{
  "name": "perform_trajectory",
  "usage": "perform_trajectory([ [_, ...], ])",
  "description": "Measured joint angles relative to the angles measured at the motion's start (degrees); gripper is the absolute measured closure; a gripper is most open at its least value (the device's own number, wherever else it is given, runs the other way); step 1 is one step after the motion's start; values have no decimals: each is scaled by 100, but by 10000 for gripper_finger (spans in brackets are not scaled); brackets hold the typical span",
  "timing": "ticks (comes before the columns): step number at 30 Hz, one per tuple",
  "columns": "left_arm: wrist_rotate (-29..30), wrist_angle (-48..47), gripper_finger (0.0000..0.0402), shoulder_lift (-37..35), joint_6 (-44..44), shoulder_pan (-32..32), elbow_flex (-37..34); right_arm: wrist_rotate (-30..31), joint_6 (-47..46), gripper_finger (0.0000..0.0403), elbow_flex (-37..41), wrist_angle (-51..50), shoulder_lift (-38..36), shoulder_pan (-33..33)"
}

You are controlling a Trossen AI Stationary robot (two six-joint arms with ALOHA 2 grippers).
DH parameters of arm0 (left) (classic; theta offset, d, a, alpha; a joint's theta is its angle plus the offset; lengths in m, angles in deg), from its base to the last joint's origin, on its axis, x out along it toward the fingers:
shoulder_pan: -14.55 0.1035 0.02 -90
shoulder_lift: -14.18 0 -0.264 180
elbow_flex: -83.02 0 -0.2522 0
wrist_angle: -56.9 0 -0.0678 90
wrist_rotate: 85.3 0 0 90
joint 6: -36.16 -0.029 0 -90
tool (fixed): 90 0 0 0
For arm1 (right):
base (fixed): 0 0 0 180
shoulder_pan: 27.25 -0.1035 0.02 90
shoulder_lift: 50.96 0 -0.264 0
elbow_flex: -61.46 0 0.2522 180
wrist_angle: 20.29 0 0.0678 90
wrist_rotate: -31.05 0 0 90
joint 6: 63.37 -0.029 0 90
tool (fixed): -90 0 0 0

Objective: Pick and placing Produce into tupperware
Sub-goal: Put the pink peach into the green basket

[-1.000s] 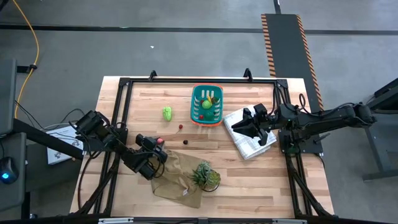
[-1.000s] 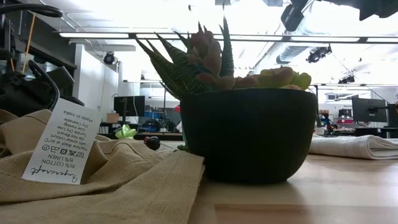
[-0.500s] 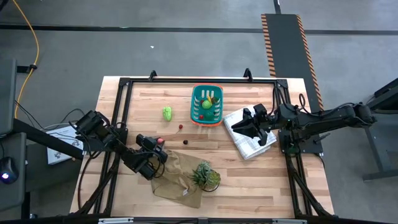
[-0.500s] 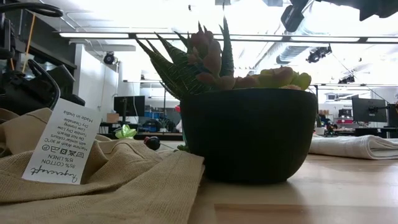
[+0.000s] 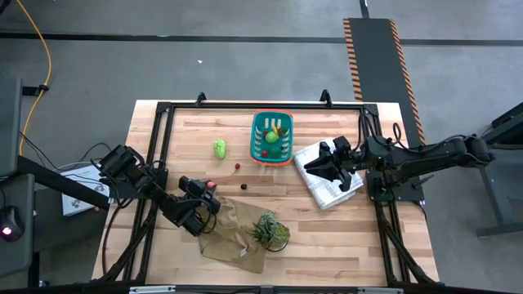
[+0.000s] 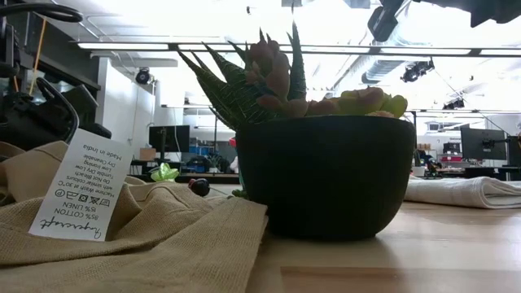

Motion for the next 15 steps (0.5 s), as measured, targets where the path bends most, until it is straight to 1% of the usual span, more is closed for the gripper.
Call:
perform_trajectory([
  [5, 0, 28, 289, 0, 1, 1, -1, 0, 13, 324, 0, 0, 0, 0],
  [11, 0, 38, 297, 0, 1, 1, -1, 0, 29, 324, 0, 0, 0, 1],
  [15, 0, 54, 295, 0, 1, 1, -1, 0, 65, 324, 0, 0, 0, 0],
])
